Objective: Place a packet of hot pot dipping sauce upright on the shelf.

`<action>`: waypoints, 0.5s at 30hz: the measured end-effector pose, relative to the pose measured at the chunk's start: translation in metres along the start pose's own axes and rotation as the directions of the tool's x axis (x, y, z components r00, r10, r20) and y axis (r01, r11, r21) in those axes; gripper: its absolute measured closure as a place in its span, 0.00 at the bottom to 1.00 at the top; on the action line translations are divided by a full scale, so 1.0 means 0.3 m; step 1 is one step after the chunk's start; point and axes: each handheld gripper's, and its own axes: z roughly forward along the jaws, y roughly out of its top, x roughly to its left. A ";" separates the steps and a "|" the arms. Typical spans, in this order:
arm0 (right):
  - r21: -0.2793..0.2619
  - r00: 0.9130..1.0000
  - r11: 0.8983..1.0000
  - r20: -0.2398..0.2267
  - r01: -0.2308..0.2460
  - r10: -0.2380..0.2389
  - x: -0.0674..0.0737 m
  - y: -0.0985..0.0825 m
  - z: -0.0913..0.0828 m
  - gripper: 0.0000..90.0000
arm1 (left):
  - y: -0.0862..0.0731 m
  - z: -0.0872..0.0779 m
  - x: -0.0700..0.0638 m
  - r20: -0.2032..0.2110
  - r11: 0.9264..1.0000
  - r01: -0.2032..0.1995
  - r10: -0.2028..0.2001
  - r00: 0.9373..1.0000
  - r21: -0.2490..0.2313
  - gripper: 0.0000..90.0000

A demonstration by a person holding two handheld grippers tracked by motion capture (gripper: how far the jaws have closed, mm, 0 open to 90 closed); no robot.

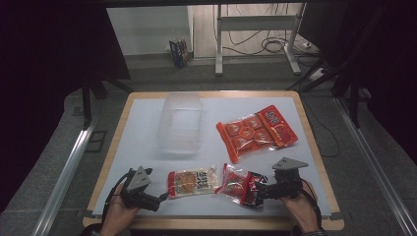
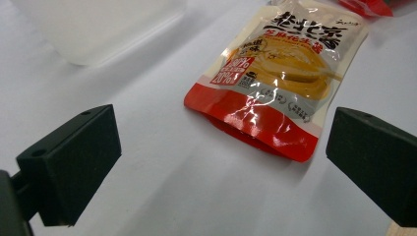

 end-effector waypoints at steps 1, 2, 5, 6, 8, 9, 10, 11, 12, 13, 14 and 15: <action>0.001 1.000 1.000 0.001 -0.003 0.003 -0.003 0.000 0.000 0.00 | 0.000 0.000 0.000 0.000 1.000 0.001 -0.001 1.000 0.003 0.00; 0.004 1.000 1.000 0.006 -0.006 0.006 -0.009 0.000 0.000 0.00 | 0.000 0.000 0.000 0.003 1.000 0.005 -0.005 1.000 0.005 0.00; 0.015 1.000 1.000 0.012 -0.001 0.001 -0.017 0.001 -0.002 0.02 | 0.001 0.001 -0.001 0.001 1.000 0.004 -0.004 1.000 0.009 0.01; 0.010 1.000 1.000 0.014 -0.004 0.004 -0.020 0.001 -0.003 0.02 | 0.001 0.001 -0.001 0.001 1.000 0.005 -0.005 1.000 0.009 0.01; 0.002 1.000 1.000 0.016 -0.013 0.013 -0.028 0.004 -0.005 0.03 | 0.001 0.000 -0.001 0.001 1.000 0.005 -0.005 1.000 0.009 0.01; 0.001 1.000 1.000 0.020 -0.013 0.013 -0.031 0.004 -0.006 0.03 | 0.001 -0.001 0.000 0.001 1.000 0.008 -0.008 1.000 0.006 0.01; -0.003 1.000 1.000 0.023 -0.016 0.016 -0.035 0.005 -0.006 0.03 | 0.001 -0.001 0.001 0.003 1.000 0.010 -0.010 1.000 0.004 0.01; -0.007 1.000 1.000 0.022 -0.018 0.018 -0.039 0.005 -0.007 0.03 | 0.001 -0.001 0.001 0.005 1.000 0.011 -0.012 1.000 0.004 0.01; -0.010 1.000 1.000 0.022 -0.018 0.018 -0.042 0.006 -0.007 0.03 | 0.001 -0.001 0.002 0.007 1.000 0.012 -0.012 1.000 0.005 0.01; -0.014 1.000 1.000 0.022 -0.019 0.019 -0.044 0.007 -0.008 0.03 | 0.001 -0.001 0.002 0.008 1.000 0.012 -0.012 1.000 0.004 0.01; -0.024 1.000 1.000 0.021 -0.017 0.017 -0.047 0.008 -0.010 0.03 | 0.001 -0.001 0.001 0.009 1.000 0.012 -0.012 1.000 0.003 0.01; -0.030 1.000 0.999 0.021 -0.018 0.019 -0.050 0.010 -0.012 0.03 | 0.001 -0.002 0.001 0.010 1.000 0.012 -0.012 1.000 0.001 0.01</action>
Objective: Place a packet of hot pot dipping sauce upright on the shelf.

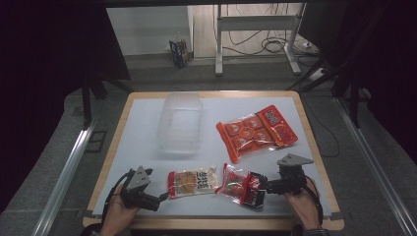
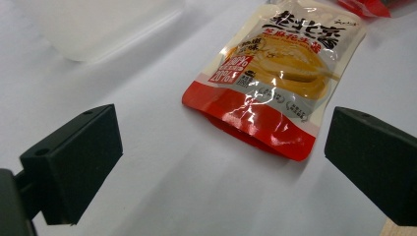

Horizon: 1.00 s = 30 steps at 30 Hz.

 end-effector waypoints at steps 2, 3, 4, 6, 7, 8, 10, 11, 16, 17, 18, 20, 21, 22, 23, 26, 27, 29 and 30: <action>-0.008 1.000 1.000 0.000 -0.009 0.009 -0.006 0.002 -0.001 0.03 | 0.000 -0.001 -0.001 0.000 1.000 -0.001 0.001 1.000 -0.002 0.01; -0.010 1.000 1.000 0.000 -0.014 0.014 -0.008 0.003 -0.001 0.03 | 0.000 -0.001 -0.001 0.000 1.000 -0.001 0.001 1.000 -0.006 0.01; -0.012 1.000 1.000 0.002 -0.015 0.015 -0.010 0.004 0.000 0.03 | 0.000 -0.001 -0.001 0.001 1.000 -0.001 0.001 1.000 -0.006 0.01; -0.011 1.000 1.000 0.004 -0.017 0.017 -0.016 0.006 0.002 0.03 | 0.000 0.000 -0.001 0.000 1.000 -0.003 0.003 1.000 -0.005 0.01; -0.010 1.000 1.000 0.003 -0.020 0.021 -0.018 0.007 0.004 0.03 | 0.000 0.001 -0.001 0.000 1.000 -0.006 0.006 1.000 -0.004 0.01; -0.009 1.000 1.000 0.006 -0.019 0.019 -0.021 0.008 0.005 0.03 | 0.000 0.002 -0.002 -0.001 1.000 -0.008 0.008 1.000 -0.003 0.01; -0.007 1.000 1.000 0.017 -0.007 0.007 -0.027 0.010 0.008 0.03 | 0.000 0.003 -0.003 -0.002 1.000 -0.012 0.012 1.000 -0.001 0.01; -0.004 1.000 1.000 0.025 -0.004 0.004 -0.032 0.011 0.010 0.03 | -0.001 0.003 -0.003 -0.003 1.000 -0.013 0.013 1.000 0.000 0.01; 0.006 0.998 1.000 0.059 -0.004 0.003 -0.060 0.013 0.015 0.03 | -0.002 0.007 -0.003 -0.001 1.000 -0.015 0.015 1.000 0.008 0.01; 0.005 0.998 1.000 0.065 -0.007 0.007 -0.067 0.012 0.015 0.03 | -0.002 0.008 -0.003 -0.002 1.000 -0.017 0.017 1.000 0.010 0.01; 0.005 0.998 1.000 0.069 -0.010 0.009 -0.074 0.012 0.016 0.03 | -0.002 0.009 -0.003 -0.001 1.000 -0.018 0.018 1.000 0.011 0.01; 0.007 0.997 1.000 0.080 -0.015 0.014 -0.087 0.011 0.017 0.03 | -0.002 0.010 -0.003 0.000 1.000 -0.020 0.021 1.000 0.014 0.01; 0.006 0.996 1.000 0.083 -0.020 0.019 -0.094 0.010 0.017 0.03 | -0.003 0.010 -0.003 0.000 1.000 -0.020 0.020 1.000 0.015 0.01; 0.006 0.996 1.000 0.083 -0.020 0.019 -0.094 0.010 0.017 0.03 | -0.003 0.010 -0.003 0.000 1.000 -0.020 0.020 1.000 0.015 0.01; 0.004 0.996 0.999 0.084 -0.033 0.032 -0.107 0.010 0.016 0.03 | -0.003 0.011 -0.004 -0.001 1.000 -0.020 0.020 1.000 0.016 0.01; 0.011 0.995 0.999 0.093 -0.035 0.034 -0.119 0.011 0.016 0.03 | -0.003 0.012 -0.004 0.000 1.000 -0.020 0.020 1.000 0.016 0.01; 0.022 0.994 0.999 0.102 -0.044 0.042 -0.134 0.011 0.015 0.03 | -0.003 0.012 -0.004 0.000 1.000 -0.020 0.020 1.000 0.017 0.01; 0.010 0.993 0.998 0.100 -0.062 0.060 -0.151 0.009 0.012 0.03 | -0.003 0.013 -0.004 0.001 1.000 -0.020 0.020 1.000 0.017 0.01; 0.001 0.992 0.998 0.102 -0.068 0.068 -0.158 0.009 0.009 0.03 | -0.004 0.014 -0.004 0.001 1.000 -0.021 0.021 1.000 0.018 0.01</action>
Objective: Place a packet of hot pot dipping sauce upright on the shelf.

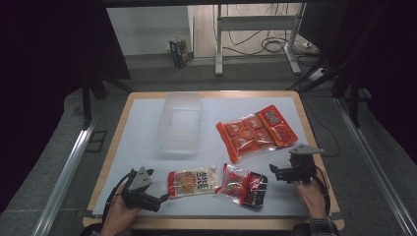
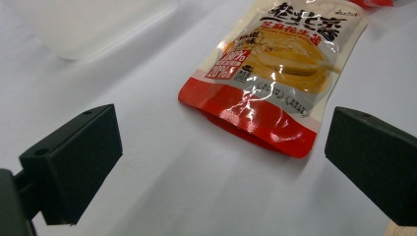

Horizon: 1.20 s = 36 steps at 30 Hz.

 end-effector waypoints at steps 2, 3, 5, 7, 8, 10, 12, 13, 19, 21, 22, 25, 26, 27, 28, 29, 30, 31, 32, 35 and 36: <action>-0.011 1.000 1.000 0.005 -0.007 0.007 -0.014 0.002 -0.003 0.03 | 0.000 0.000 0.000 0.001 1.000 0.000 0.000 1.000 0.000 0.01; -0.012 1.000 1.000 0.008 -0.009 0.009 -0.020 0.003 -0.004 0.03 | 0.000 0.000 0.001 0.001 1.000 -0.001 0.001 1.000 0.002 0.01; -0.011 1.000 1.000 0.016 -0.007 0.007 -0.030 0.004 -0.003 0.03 | 0.000 0.001 0.001 0.001 1.000 -0.003 0.003 1.000 0.005 0.01; -0.005 1.000 1.000 0.021 -0.002 0.002 -0.041 0.003 0.001 0.03 | -0.001 0.001 0.001 0.001 1.000 -0.004 0.003 1.000 0.006 0.01; -0.005 1.000 1.000 0.024 -0.002 0.002 -0.045 0.002 0.003 0.03 | -0.001 0.001 0.001 0.001 1.000 -0.004 0.004 1.000 0.007 0.01; -0.002 1.000 1.000 0.027 -0.004 0.004 -0.055 0.002 0.007 0.03 | -0.001 0.002 0.001 0.002 1.000 -0.004 0.004 1.000 0.008 0.01; 0.002 0.999 1.000 0.030 -0.011 0.011 -0.063 0.002 0.010 0.03 | -0.001 0.003 0.001 0.001 1.000 -0.005 0.005 1.000 0.010 0.01; 0.002 0.999 1.000 0.030 -0.016 0.016 -0.068 0.002 0.012 0.03 | -0.001 0.003 0.001 0.001 1.000 -0.005 0.005 1.000 0.010 0.01; 0.011 0.998 0.999 0.026 -0.052 0.052 -0.096 -0.001 0.026 0.03 | -0.002 0.007 -0.001 -0.004 1.000 -0.014 0.014 1.000 0.025 0.01; 0.018 0.998 0.998 0.032 -0.058 0.057 -0.102 0.000 0.033 0.03 | -0.002 0.008 -0.002 -0.004 1.000 -0.015 0.015 1.000 0.027 0.01; 0.022 0.998 0.998 0.034 -0.060 0.059 -0.104 0.001 0.037 0.03 | -0.002 0.008 -0.002 -0.005 1.000 -0.015 0.015 1.000 0.027 0.01; 0.041 0.997 0.997 0.037 -0.063 0.061 -0.111 0.006 0.051 0.02 | -0.003 0.008 -0.001 -0.004 0.999 -0.016 0.016 1.000 0.030 0.01; 0.049 0.997 0.997 0.036 -0.063 0.061 -0.114 0.007 0.058 0.02 | -0.003 0.009 -0.001 -0.003 0.999 -0.015 0.015 1.000 0.030 0.01; 0.057 0.997 0.996 0.035 -0.065 0.063 -0.117 0.007 0.064 0.02 | -0.003 0.010 -0.001 -0.005 0.999 -0.014 0.014 1.000 0.031 0.01; 0.064 0.998 0.996 0.031 -0.065 0.063 -0.121 0.008 0.069 0.02 | -0.004 0.010 -0.001 -0.006 0.999 -0.014 0.014 1.000 0.032 0.01; 0.072 0.998 0.995 0.032 -0.065 0.063 -0.124 0.009 0.074 0.02 | -0.004 0.011 -0.001 -0.005 0.999 -0.014 0.014 1.000 0.033 0.01; 0.078 0.997 0.995 0.031 -0.067 0.064 -0.128 0.010 0.078 0.01 | -0.004 0.012 -0.001 -0.005 0.999 -0.014 0.014 1.000 0.034 0.01; 0.080 0.997 0.994 0.025 -0.074 0.072 -0.133 0.011 0.082 0.01 | -0.004 0.013 -0.001 -0.005 0.999 -0.015 0.015 1.000 0.036 0.01; 0.080 0.996 0.993 0.017 -0.086 0.085 -0.139 0.013 0.084 0.01 | -0.004 0.013 -0.001 -0.005 0.999 -0.015 0.015 1.000 0.037 0.01; 0.086 0.995 0.992 0.004 -0.097 0.097 -0.154 0.019 0.096 0.01 | -0.005 0.015 -0.002 -0.005 0.999 -0.014 0.014 1.000 0.038 0.01; 0.093 0.995 0.991 0.003 -0.098 0.098 -0.158 0.022 0.102 0.01 | -0.005 0.014 -0.001 -0.004 0.999 -0.017 0.017 1.000 0.042 0.01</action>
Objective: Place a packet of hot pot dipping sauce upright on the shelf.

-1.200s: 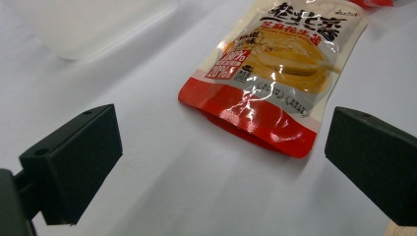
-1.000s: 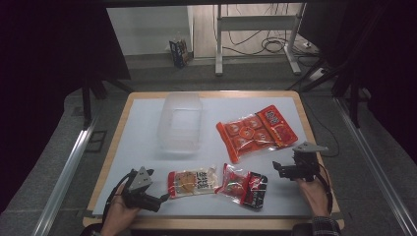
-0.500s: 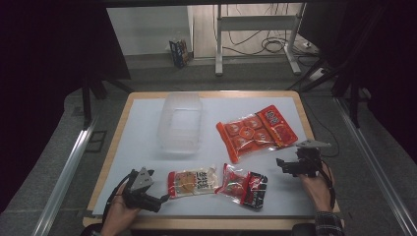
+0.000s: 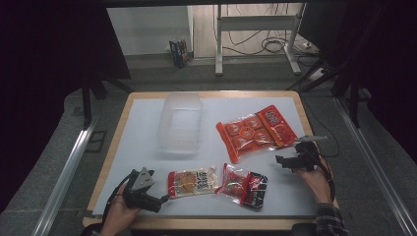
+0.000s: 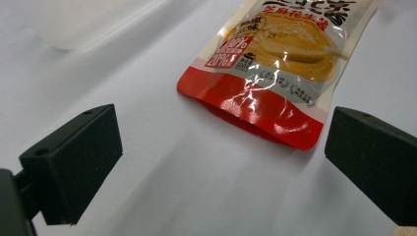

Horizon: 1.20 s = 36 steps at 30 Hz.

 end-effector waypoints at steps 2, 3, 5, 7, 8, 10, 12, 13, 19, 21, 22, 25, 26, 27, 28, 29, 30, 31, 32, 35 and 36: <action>0.014 1.000 1.000 -0.003 -0.003 0.003 -0.008 0.007 0.011 0.01 | 0.000 0.001 0.000 -0.001 1.000 0.000 0.000 1.000 0.002 0.01; 0.014 1.000 1.000 -0.003 -0.003 0.003 -0.008 0.007 0.011 0.01 | 0.000 0.001 0.000 -0.001 1.000 0.000 0.000 1.000 0.002 0.01; 0.025 1.000 0.999 -0.004 -0.023 0.024 -0.020 0.018 0.028 0.03 | -0.001 0.002 0.000 -0.001 1.000 0.000 0.000 1.000 0.007 0.01; 0.027 0.999 0.999 0.002 -0.032 0.032 -0.029 0.025 0.036 0.03 | -0.001 0.003 0.000 0.000 1.000 0.000 0.000 1.000 0.009 0.01; 0.027 0.999 0.999 0.002 -0.032 0.032 -0.029 0.025 0.036 0.03 | -0.001 0.003 0.000 0.000 1.000 0.000 0.000 1.000 0.009 0.01; 0.034 0.999 0.999 0.012 -0.036 0.035 -0.043 0.036 0.046 0.04 | -0.001 0.004 0.000 -0.001 1.000 0.001 -0.001 1.000 0.010 0.01; 0.032 0.999 0.999 0.009 -0.040 0.040 -0.053 0.044 0.050 0.04 | -0.001 0.005 0.000 -0.002 1.000 0.002 -0.002 1.000 0.011 0.01; 0.030 0.999 0.999 0.004 -0.045 0.045 -0.060 0.050 0.053 0.05 | -0.001 0.005 0.000 -0.002 1.000 0.002 -0.002 1.000 0.011 0.01; 0.006 0.998 0.999 -0.040 -0.052 0.052 -0.081 0.089 0.066 0.08 | -0.003 0.006 0.003 -0.006 1.000 0.005 -0.005 1.000 0.016 0.01; 0.004 0.998 0.999 -0.046 -0.051 0.052 -0.082 0.099 0.063 0.10 | -0.003 0.006 0.004 -0.007 1.000 0.005 -0.005 1.000 0.016 0.01; -0.006 0.998 0.999 -0.052 -0.047 0.046 -0.080 0.118 0.060 0.14 | -0.003 0.006 0.004 -0.008 1.000 0.006 -0.006 1.000 0.017 0.01; -0.003 0.998 1.000 -0.054 -0.025 0.025 -0.073 0.149 0.057 0.23 | -0.004 0.008 0.004 -0.008 1.000 0.005 -0.005 1.000 0.021 0.01; 0.001 0.998 1.000 -0.057 -0.026 0.026 -0.072 0.159 0.059 0.26 | -0.003 0.008 0.003 -0.009 1.000 0.005 -0.005 1.000 0.021 0.01; 0.011 0.998 1.000 -0.062 -0.027 0.028 -0.071 0.168 0.061 0.29 | -0.004 0.008 0.003 -0.010 1.000 0.004 -0.004 1.000 0.022 0.01; 0.016 0.997 0.999 -0.069 -0.036 0.037 -0.071 0.175 0.064 0.30 | -0.004 0.009 0.003 -0.011 1.000 0.004 -0.003 1.000 0.023 0.01; 0.028 0.996 0.999 -0.077 -0.046 0.048 -0.073 0.183 0.068 0.33 | -0.004 0.010 0.004 -0.009 1.000 0.003 -0.003 1.000 0.024 0.01; 0.028 0.996 0.999 -0.077 -0.046 0.048 -0.073 0.183 0.068 0.33 | -0.004 0.010 0.004 -0.009 1.000 0.003 -0.003 1.000 0.024 0.01; 0.046 0.996 0.998 -0.080 -0.048 0.052 -0.078 0.197 0.077 0.37 | -0.004 0.011 0.003 -0.008 1.000 0.003 -0.002 1.000 0.028 0.01; 0.052 0.995 0.998 -0.082 -0.046 0.050 -0.080 0.201 0.080 0.37 | -0.004 0.011 0.003 -0.008 1.000 0.003 -0.002 1.000 0.028 0.01; 0.067 0.995 0.996 -0.078 -0.060 0.065 -0.091 0.216 0.095 0.46 | -0.004 0.013 0.003 -0.007 0.999 -0.001 0.002 1.000 0.033 0.01; 0.067 0.994 0.995 -0.079 -0.067 0.072 -0.093 0.221 0.099 0.48 | -0.003 0.013 0.003 -0.006 0.999 -0.002 0.002 1.000 0.033 0.01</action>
